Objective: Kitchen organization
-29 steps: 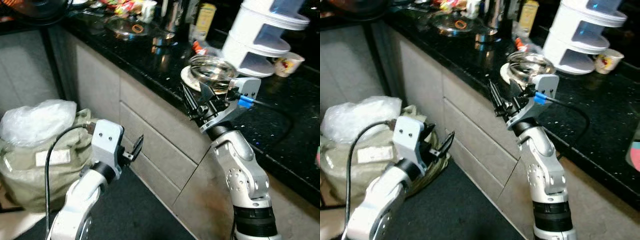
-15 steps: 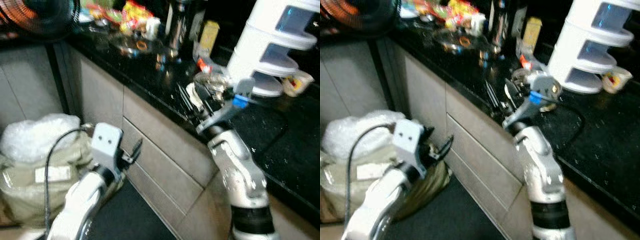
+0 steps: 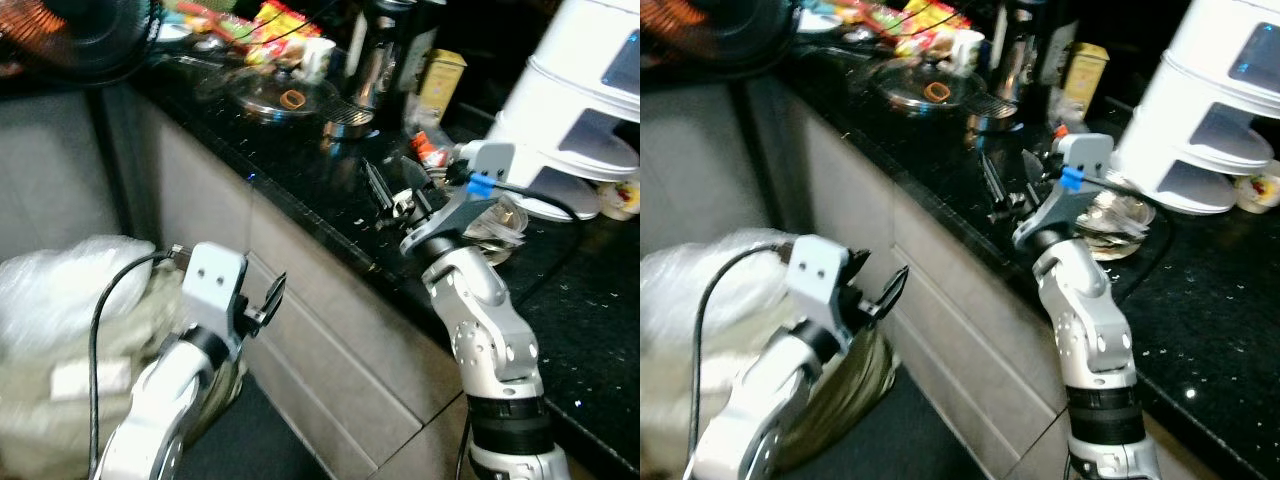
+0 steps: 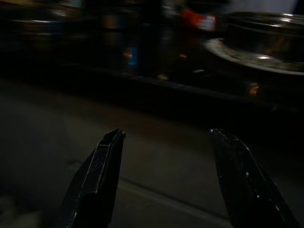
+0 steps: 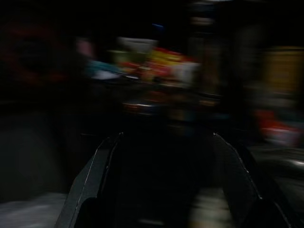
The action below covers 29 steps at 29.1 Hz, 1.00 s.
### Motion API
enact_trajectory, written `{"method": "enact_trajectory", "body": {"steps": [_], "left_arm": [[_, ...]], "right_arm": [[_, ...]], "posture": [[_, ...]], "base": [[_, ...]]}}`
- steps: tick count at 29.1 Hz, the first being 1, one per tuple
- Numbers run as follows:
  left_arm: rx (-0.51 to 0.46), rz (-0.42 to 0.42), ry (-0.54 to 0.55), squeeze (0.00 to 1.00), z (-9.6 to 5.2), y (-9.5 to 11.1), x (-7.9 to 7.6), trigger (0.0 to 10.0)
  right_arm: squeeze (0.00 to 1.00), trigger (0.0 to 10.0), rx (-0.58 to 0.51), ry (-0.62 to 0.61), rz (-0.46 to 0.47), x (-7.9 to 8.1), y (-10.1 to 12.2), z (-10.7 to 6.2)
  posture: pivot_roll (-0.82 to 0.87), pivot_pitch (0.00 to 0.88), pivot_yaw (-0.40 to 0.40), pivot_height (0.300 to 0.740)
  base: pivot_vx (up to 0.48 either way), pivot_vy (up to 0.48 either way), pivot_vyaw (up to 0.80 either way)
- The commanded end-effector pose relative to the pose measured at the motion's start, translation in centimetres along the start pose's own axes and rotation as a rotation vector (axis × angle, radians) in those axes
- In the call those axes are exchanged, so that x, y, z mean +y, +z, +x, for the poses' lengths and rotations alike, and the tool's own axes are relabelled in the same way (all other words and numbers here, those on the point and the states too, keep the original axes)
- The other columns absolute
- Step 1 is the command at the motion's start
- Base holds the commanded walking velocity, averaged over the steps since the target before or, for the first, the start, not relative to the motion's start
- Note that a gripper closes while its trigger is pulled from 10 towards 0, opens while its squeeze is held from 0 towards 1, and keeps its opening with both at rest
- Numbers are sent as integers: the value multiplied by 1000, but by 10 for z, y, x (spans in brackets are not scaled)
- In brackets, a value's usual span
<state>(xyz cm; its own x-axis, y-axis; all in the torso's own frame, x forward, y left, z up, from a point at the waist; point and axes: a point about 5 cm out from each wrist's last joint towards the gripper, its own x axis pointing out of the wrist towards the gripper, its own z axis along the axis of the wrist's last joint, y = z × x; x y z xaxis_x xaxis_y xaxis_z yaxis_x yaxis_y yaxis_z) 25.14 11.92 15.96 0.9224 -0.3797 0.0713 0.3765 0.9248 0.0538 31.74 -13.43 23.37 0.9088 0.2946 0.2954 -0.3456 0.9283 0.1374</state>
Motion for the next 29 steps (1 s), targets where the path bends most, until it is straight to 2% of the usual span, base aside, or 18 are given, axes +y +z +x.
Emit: {"method": "enact_trajectory", "body": {"steps": [1, 4, 9, 11, 18, 20, 21, 24, 29], "left_arm": [[3, -10, -27, 0, 2, -2, -6, 10000], [1, -11, -32, 0, 2, -2, -7, 10000], [-37, 29, -95, 0, 2, 4, -14, 10000], [-46, 52, -129, 0, 1, 5, -19, 10000], [-51, 58, -137, 0, 1, 6, -20, 10000], [-60, 68, -142, 0, 1, 7, -21, 10000], [-70, 82, -147, 0, 0, 9, -21, 10000], [-73, 85, -147, 0, 0, 9, -21, 10000], [-81, 94, -145, 0, 0, 10, -22, 10000]], "right_arm": [[0, 10000, -5, -36, -13, -9, 3, -2], [0, 10000, -16, -38, -17, -10, 6, -2], [0, 10000, -31, -50, -31, -13, 10, -1], [0, 10000, -33, -59, -45, -18, 13, -2], [0, 10000, -24, -66, -89, -31, 19, -4], [0, 10000, -4, -58, -123, -37, 22, -6], [0, 10000, 30, -33, -170, -45, 25, -9], [0, 10000, 48, -12, -186, -49, 27, -11], [0, 10000, 187, 103, -280, -64, 34, -25]], "posture": [[156, 0, -165, 740], [156, 0, -165, 740], [158, 0, -165, 740], [158, 0, -165, 740], [158, 0, -165, 740], [158, 4, -166, 740], [158, 5, -166, 740], [158, 5, -166, 740], [154, 8, -165, 740]], "base": [[356, 0, -756], [356, 0, 0], [0, 0, 0], [0, 0, 0], [0, 0, 0], [0, 0, 0], [0, 0, 0], [0, 0, 0], [0, 0, 0]]}}
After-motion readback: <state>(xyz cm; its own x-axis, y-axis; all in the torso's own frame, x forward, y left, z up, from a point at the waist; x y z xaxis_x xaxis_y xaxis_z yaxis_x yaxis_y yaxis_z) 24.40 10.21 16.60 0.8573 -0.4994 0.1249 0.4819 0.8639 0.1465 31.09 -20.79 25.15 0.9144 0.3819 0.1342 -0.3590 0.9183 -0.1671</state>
